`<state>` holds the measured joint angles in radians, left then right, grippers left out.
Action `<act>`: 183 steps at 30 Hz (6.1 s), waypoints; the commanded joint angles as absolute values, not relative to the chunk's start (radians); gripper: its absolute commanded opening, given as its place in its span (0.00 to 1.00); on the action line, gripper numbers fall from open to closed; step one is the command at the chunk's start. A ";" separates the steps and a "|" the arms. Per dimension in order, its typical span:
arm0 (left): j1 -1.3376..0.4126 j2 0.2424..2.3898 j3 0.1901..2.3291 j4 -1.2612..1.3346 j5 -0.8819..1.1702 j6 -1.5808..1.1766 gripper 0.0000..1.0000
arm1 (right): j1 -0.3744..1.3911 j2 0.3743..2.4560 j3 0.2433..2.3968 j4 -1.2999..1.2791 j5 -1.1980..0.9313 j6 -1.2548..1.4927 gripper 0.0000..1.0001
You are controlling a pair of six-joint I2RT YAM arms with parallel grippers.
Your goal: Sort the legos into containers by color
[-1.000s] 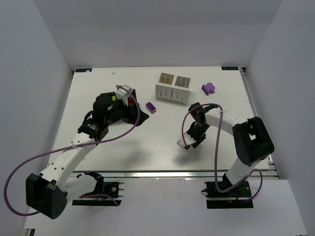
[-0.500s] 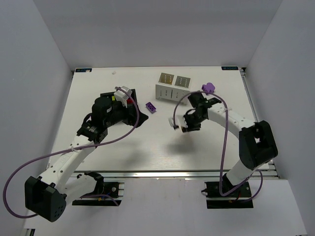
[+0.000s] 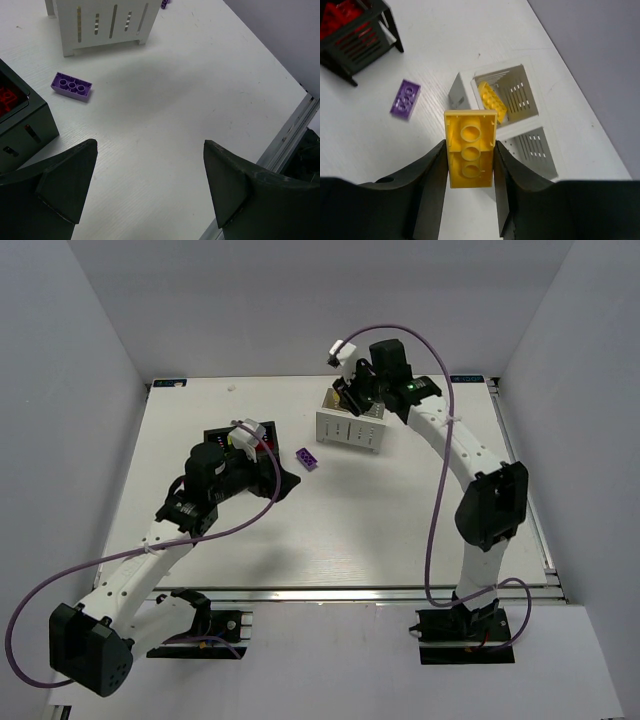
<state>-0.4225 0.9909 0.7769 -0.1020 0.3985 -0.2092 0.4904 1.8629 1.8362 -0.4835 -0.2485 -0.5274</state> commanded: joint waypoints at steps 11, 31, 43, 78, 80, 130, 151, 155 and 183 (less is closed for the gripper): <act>-0.423 0.954 0.753 -0.112 0.376 -0.206 0.97 | 0.486 2.075 2.003 -0.290 -0.155 -0.276 0.00; -0.423 0.943 0.747 -0.110 0.387 -0.207 0.97 | 0.468 2.194 2.069 -0.209 -0.126 -0.236 0.39; -0.423 1.072 0.813 -0.081 0.437 -0.337 0.90 | 0.457 2.128 2.040 -0.219 -0.130 -0.227 0.58; -0.746 2.089 1.825 -0.821 -0.670 -0.873 0.87 | -0.046 0.988 0.871 0.064 -0.796 0.093 0.38; -0.746 2.121 1.847 -0.827 -0.678 -0.873 0.87 | -0.057 0.986 0.868 0.066 -0.819 0.098 0.39; -0.637 2.192 1.734 -0.588 -0.560 -0.738 0.14 | -0.167 1.051 0.827 0.118 -0.943 0.094 0.44; -0.658 1.958 1.895 -0.368 0.093 -0.350 0.00 | -0.221 1.095 0.853 0.051 -0.945 -0.025 0.18; -0.647 2.125 2.136 -0.443 0.104 -0.367 0.00 | -0.241 1.100 0.854 0.051 -0.950 -0.021 0.23; -0.647 2.324 2.253 -0.324 0.017 -0.377 0.48 | -0.287 1.118 0.850 0.063 -1.014 -0.008 0.30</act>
